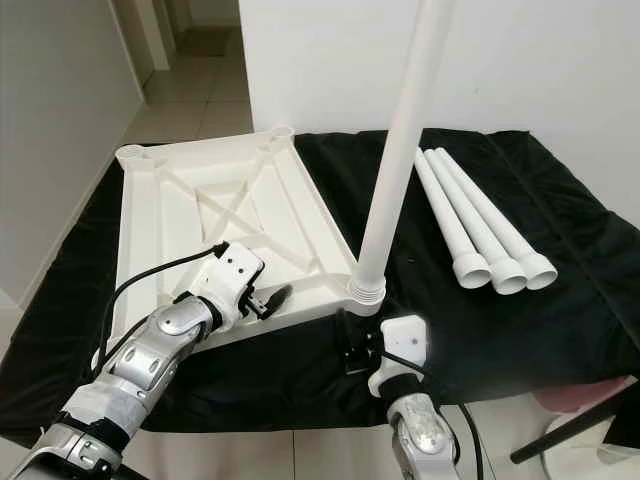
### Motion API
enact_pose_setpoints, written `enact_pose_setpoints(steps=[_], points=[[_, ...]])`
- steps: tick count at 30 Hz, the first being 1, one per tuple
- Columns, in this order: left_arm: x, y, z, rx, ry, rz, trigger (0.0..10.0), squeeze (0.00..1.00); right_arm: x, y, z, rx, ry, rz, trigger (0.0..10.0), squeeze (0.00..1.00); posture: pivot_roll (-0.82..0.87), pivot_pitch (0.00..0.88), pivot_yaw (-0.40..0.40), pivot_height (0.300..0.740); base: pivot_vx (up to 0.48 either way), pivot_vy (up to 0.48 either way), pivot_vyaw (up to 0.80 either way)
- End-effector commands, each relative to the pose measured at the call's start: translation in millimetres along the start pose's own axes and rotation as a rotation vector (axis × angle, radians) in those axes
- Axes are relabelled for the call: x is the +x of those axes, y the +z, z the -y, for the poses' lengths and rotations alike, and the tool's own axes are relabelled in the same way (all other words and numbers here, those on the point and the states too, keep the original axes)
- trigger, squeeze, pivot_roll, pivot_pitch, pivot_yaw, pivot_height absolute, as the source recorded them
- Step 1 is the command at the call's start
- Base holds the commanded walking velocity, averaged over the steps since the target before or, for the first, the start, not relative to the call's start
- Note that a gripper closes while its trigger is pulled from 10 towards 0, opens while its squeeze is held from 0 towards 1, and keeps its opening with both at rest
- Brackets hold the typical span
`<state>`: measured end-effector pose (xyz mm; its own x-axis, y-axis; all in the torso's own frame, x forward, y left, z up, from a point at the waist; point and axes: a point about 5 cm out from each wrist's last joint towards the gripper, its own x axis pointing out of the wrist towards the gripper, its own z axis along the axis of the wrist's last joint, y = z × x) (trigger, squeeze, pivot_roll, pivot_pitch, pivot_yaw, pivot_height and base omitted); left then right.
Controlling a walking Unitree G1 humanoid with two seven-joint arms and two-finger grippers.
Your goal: Building children table
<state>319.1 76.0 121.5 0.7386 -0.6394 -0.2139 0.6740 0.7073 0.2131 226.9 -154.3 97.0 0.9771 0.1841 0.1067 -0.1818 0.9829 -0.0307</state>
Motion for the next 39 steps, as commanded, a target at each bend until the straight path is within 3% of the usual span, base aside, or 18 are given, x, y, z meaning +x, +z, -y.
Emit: enact_pose_setpoints(steps=[1,11,20,24,30,31,32,33,34,39], points=[[1.8,-3,-13.7,-0.028,0.166,-0.043,10.0,0.00,-3.6,5,1.1,0.025,0.010,0.035,10.0,0.00,-0.10,0.000,0.043,0.740,0.000,0.000,0.00],[4.6,-10,-17.7,-0.038,0.149,-0.123,10.0,0.00,-15.1,3,8.2,0.057,-0.003,0.033,10.0,0.00,-0.10,0.000,0.043,0.740,0.000,0.000,0.00],[2.4,-16,-26.0,-0.038,0.165,-0.251,10.0,0.00,-7.9,7,7.0,0.059,0.002,0.047,10.0,0.00,-0.09,0.021,0.048,0.740,0.000,0.000,0.00],[-1.7,-19,-32.9,-0.079,0.196,-0.317,10.0,0.00,-5.4,5,4.7,0.061,0.014,0.043,10.0,0.00,-0.09,0.025,0.049,0.740,0.000,0.000,0.00],[-3.3,-23,-36.1,-0.104,0.208,-0.345,10.0,0.00,-0.8,4,3.3,0.065,0.022,0.043,10.0,0.00,-0.08,0.021,0.046,0.740,0.000,0.000,0.00],[-3.5,-23,-36.9,-0.105,0.212,-0.350,3.8,0.00,1.2,5,2.8,0.067,0.023,0.046,10.0,0.00,-0.08,0.018,0.046,0.740,0.000,0.000,0.00],[-3.5,-23,-36.9,-0.105,0.212,-0.350,3.8,0.00,1.2,5,2.8,0.067,0.023,0.046,10.0,0.00,-0.08,0.018,0.046,0.740,0.000,0.000,0.00],[-3.7,-22,-37.5,-0.108,0.215,-0.353,2.5,0.00,2.7,5,2.3,0.068,0.025,0.050,10.0,0.00,-0.08,0.015,0.047,0.740,0.000,0.000,0.00],[-3.8,-23,-38.1,-0.113,0.216,-0.357,0.0,0.00,4.5,6,1.9,0.067,0.027,0.054,10.0,0.00,-0.09,0.013,0.048,0.740,0.000,0.000,0.00],[-4.8,-23,-39.5,-0.126,0.220,-0.369,0.0,0.00,7.3,6,3.1,0.065,0.023,0.057,10.0,0.00,-0.09,0.011,0.051,0.740,0.000,0.000,0.00]])
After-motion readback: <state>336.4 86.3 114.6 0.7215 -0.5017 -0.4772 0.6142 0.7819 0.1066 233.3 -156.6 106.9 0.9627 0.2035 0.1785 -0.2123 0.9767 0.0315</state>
